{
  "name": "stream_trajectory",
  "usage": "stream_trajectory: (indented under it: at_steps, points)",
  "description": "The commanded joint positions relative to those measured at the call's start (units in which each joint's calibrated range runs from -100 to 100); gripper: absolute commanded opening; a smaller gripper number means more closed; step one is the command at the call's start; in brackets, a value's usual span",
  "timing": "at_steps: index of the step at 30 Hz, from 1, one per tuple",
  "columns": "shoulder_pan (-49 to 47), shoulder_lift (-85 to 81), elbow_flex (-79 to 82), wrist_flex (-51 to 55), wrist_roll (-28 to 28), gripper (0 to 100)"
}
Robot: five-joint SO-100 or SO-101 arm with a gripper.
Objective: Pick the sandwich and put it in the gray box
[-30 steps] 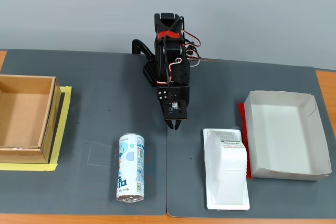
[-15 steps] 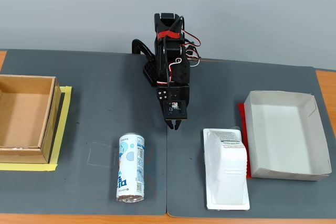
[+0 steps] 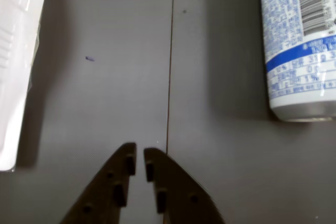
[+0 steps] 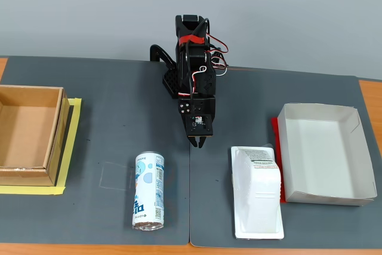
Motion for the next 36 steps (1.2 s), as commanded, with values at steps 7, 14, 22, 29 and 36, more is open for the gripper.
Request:
stream_trajectory:
  at_steps: [7,14,22,29,36]
  points:
    - [0.2,-0.5,0.1,-0.1,0.0,2]
    - [0.2,-0.5,0.1,-0.1,0.0,2]
    - [-0.4,-0.2,-0.2,-0.1,0.4,2]
    - [-3.3,1.9,-2.9,0.1,0.0,2]
    - [-5.6,14.9,-12.8,-0.6,-0.1,2]
